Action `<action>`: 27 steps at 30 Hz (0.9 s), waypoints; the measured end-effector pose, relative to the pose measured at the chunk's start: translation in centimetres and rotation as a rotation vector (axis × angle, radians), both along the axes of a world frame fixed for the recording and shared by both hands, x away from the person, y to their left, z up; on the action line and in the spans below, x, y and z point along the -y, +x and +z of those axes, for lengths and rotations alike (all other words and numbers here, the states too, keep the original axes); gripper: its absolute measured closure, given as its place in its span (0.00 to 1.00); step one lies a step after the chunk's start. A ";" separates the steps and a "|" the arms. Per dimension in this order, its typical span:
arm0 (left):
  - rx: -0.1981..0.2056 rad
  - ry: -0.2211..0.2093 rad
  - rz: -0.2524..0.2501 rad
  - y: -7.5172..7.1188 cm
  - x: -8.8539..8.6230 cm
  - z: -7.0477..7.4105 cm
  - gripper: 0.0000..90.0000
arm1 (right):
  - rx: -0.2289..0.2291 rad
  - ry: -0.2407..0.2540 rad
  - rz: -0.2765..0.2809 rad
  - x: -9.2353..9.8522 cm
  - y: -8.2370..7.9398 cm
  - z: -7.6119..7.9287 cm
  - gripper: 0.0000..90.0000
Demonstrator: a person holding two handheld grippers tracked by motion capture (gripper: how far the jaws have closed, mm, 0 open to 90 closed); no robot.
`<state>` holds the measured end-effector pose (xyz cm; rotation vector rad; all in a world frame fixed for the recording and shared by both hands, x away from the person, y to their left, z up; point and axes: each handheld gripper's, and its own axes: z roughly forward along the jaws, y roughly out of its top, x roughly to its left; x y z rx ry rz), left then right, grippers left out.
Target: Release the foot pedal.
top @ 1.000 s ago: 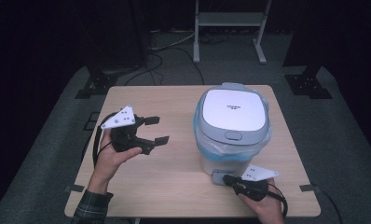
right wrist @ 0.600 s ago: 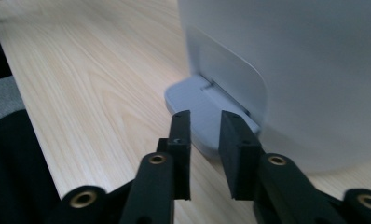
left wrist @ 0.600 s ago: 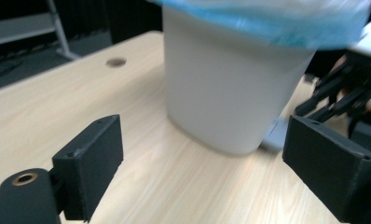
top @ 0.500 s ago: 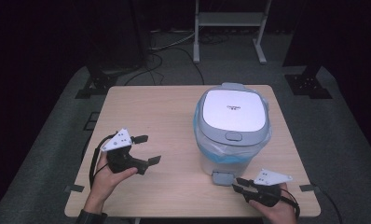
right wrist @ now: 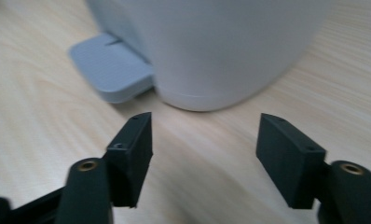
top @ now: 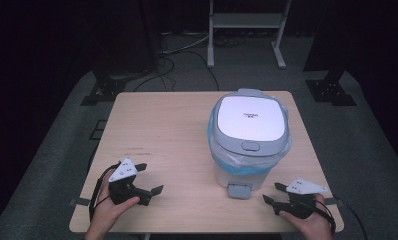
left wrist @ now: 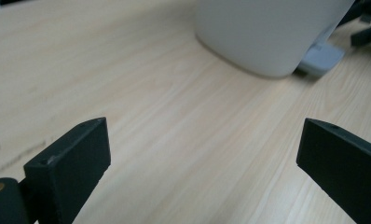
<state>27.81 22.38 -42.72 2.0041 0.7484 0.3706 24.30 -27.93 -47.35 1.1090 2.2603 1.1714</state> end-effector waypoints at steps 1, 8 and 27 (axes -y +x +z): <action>-0.003 0.007 0.005 -0.1 0.0 -0.3 0.02 | -0.004 -0.003 -0.005 0.3 0.2 -0.1 0.35; -0.028 0.051 0.051 -0.3 -0.3 -2.1 0.02 | -0.018 -0.046 -0.061 1.8 1.1 -0.4 0.27; -0.069 0.173 0.102 0.5 0.0 -4.9 0.02 | -0.062 -0.082 -0.110 3.1 2.4 -1.3 0.22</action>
